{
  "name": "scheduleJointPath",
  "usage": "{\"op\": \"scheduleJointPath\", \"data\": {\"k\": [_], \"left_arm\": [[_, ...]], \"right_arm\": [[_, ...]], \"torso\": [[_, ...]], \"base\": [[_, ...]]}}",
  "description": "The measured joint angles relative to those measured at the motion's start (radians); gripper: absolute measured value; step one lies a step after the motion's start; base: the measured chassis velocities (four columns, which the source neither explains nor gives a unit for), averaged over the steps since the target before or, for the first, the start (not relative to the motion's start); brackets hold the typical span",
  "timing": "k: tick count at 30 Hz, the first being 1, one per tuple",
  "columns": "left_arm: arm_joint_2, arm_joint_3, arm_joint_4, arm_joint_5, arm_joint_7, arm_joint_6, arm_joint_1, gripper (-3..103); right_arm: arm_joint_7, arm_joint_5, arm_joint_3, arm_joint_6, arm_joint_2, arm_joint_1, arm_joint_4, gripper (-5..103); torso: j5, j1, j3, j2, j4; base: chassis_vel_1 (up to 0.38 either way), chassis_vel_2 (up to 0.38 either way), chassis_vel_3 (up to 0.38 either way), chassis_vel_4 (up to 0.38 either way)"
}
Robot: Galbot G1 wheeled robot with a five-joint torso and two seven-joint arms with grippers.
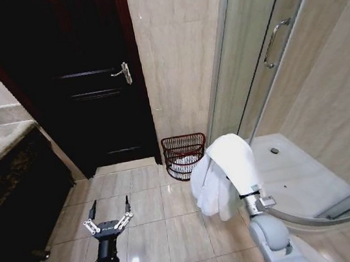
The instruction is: Discard the used towel into the hamper.
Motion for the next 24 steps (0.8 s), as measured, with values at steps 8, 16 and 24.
{"op": "scheduleJointPath", "data": {"k": [8, 16, 24], "left_arm": [[0.024, 0.005, 0.01, -0.004, 0.001, 0.026, -0.05, 100], [0.005, 0.019, 0.02, -0.028, -0.01, 0.015, -0.067, 100], [0.02, 0.024, 0.023, -0.021, -0.009, 0.014, -0.06, 100]], "right_arm": [[0.0, 0.009, 0.001, -0.007, -0.003, 0.009, -0.007, 4], [0.0, 0.01, 0.03, -0.009, 0.001, 0.01, -0.002, 4], [-0.008, -0.028, 0.03, 0.028, 0.02, -0.024, -0.035, 4]], "torso": [[0.0001, -0.01, -0.015, -0.024, 0.0001], [-0.0001, -0.012, -0.019, -0.031, 0.0], [-0.0001, -0.012, -0.017, -0.029, 0.0]], "base": [[0.0, 0.0, 0.0, 0.0], [0.0, 0.0, 0.0, 0.0], [0.0, 0.0, 0.0, 0.0]]}}
